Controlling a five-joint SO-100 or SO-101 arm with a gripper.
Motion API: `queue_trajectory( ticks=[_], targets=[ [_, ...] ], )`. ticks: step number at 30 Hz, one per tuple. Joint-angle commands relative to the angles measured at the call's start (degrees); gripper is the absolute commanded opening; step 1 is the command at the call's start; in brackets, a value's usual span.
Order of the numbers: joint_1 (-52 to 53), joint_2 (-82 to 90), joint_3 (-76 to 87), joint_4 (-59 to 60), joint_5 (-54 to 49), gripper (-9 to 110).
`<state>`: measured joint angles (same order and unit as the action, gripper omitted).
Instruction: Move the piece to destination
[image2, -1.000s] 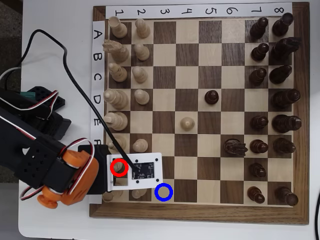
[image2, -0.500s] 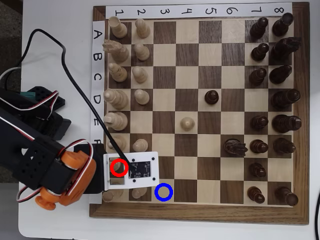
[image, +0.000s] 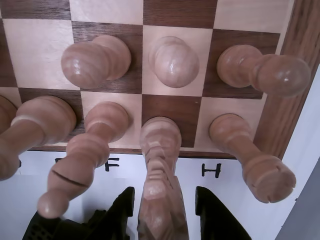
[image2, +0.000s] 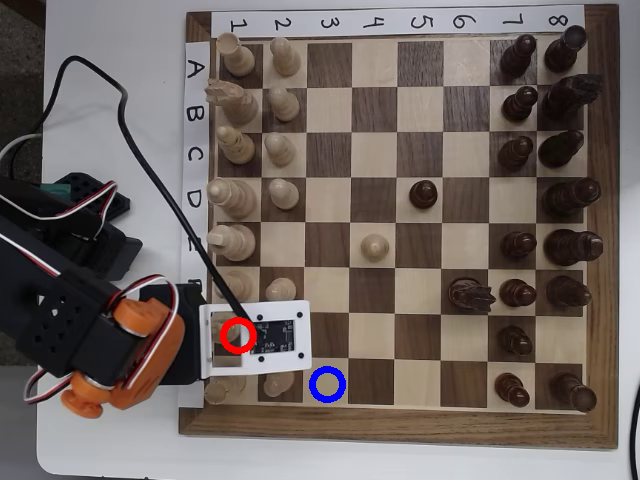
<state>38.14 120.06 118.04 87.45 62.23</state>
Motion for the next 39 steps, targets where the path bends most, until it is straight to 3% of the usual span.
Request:
queue_trajectory(
  ticks=[1, 15, 21, 26, 29, 39],
  targets=[
    [-0.4, 1.8, -1.7, 0.3, 0.5, 12],
    [0.0, 2.3, -1.3, -0.2, 1.8, 0],
    [-0.1, 2.6, -0.7, -1.3, -0.3, 10],
    [-0.7, 2.6, -0.7, -2.1, -0.4, 29],
    [-0.9, 2.7, -0.5, -2.7, -1.0, 23],
    [-0.4, 2.7, 0.5, 1.8, -1.1, 23]
  ],
)
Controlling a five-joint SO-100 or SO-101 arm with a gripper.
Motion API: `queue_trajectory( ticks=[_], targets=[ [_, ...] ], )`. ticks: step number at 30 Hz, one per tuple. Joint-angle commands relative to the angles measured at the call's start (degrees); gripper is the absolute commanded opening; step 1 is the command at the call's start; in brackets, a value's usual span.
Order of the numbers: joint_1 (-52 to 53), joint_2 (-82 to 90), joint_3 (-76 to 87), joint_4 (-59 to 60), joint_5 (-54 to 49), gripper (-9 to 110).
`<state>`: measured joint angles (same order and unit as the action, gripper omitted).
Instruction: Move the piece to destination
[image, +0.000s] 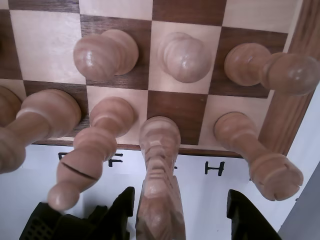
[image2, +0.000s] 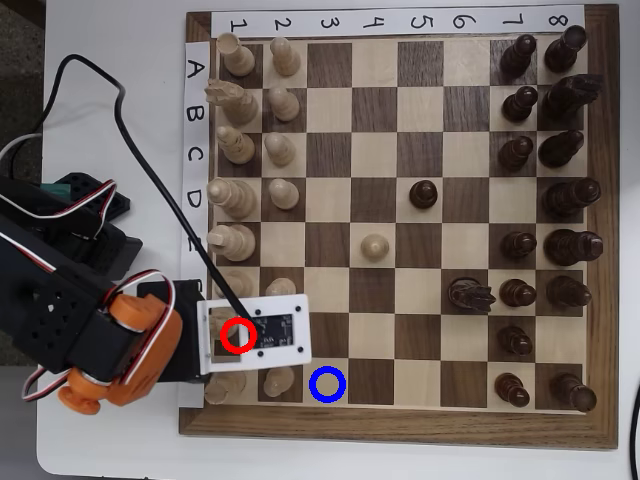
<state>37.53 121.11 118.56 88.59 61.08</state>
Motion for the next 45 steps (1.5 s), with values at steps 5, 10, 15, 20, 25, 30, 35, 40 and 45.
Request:
queue_trajectory(
  ticks=[5, 10, 15, 20, 25, 30, 35, 40, 45],
  targets=[
    [0.2, 1.4, 0.2, -0.1, 0.7, 22],
    [0.3, 1.3, 1.1, -0.4, 1.0, 21],
    [0.3, 0.8, 1.9, -0.7, 1.8, 21],
    [0.3, 0.4, 2.6, -1.8, 2.4, 19],
    [0.4, -0.2, 2.7, -2.1, 2.8, 17],
    [0.4, -0.6, 2.9, -2.5, 3.1, 14],
    [0.5, -1.1, 2.7, -2.4, 3.2, 13],
    [0.7, -1.5, 2.5, -2.3, 3.2, 12],
    [0.9, -1.8, 2.2, -2.3, 3.3, 10]
  ],
)
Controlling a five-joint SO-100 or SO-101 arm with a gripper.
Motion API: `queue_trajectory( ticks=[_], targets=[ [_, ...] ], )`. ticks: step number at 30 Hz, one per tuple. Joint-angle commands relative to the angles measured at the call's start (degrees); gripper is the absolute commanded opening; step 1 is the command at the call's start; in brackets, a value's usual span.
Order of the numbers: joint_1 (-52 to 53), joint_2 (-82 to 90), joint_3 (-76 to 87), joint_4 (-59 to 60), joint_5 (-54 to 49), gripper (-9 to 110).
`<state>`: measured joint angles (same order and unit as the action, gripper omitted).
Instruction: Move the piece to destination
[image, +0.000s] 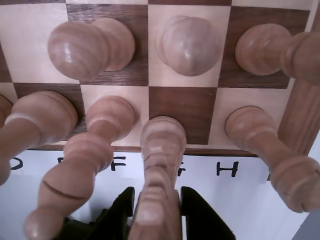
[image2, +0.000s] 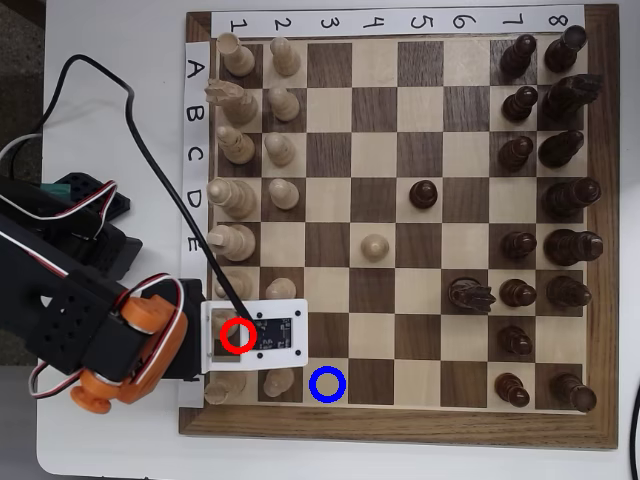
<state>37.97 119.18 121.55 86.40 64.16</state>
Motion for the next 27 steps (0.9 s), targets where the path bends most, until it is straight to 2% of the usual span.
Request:
queue_trajectory(
  ticks=[1, 13, 27],
  targets=[
    [0.4, 0.0, -0.8, -0.1, 0.4, 9],
    [1.0, -0.3, -1.7, 0.0, 0.9, 0],
    [2.0, 0.3, -12.0, 7.0, 0.4, 0]
  ],
)
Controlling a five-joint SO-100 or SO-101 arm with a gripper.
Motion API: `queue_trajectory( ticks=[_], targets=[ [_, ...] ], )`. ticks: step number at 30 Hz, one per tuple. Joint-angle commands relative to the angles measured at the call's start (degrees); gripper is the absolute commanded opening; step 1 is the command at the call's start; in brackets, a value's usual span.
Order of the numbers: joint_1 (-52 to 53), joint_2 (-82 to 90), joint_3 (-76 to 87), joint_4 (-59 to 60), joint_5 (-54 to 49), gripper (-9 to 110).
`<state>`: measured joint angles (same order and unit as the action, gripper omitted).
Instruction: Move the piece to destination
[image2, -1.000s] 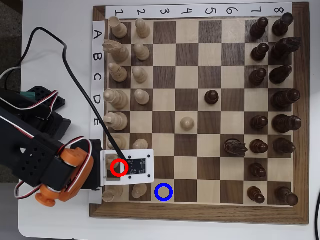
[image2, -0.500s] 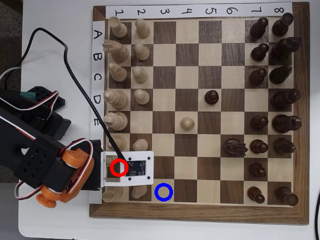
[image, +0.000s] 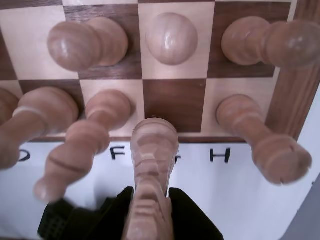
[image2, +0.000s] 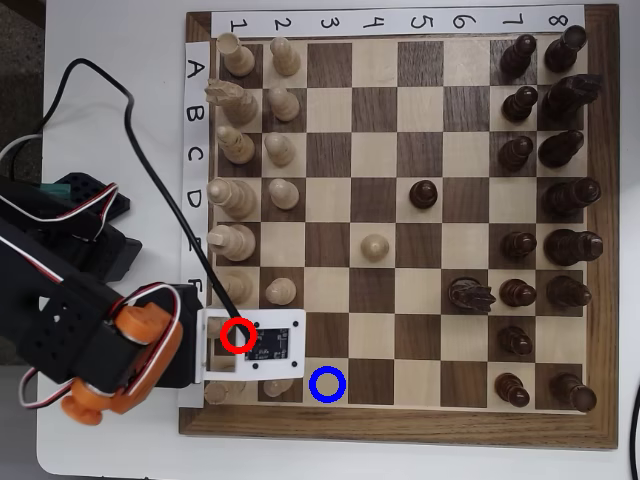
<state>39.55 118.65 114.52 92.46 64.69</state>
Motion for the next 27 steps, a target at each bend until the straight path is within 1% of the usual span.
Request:
queue_trajectory(
  ticks=[1, 9, 19, 27],
  targets=[
    [0.5, 0.9, -5.6, 1.4, -0.4, 0],
    [1.5, 1.1, -11.9, 3.9, -1.4, 0],
    [2.8, 4.4, -19.6, 4.1, -4.9, 0],
    [-0.2, 3.4, -28.1, 4.2, -4.0, 0]
  ],
)
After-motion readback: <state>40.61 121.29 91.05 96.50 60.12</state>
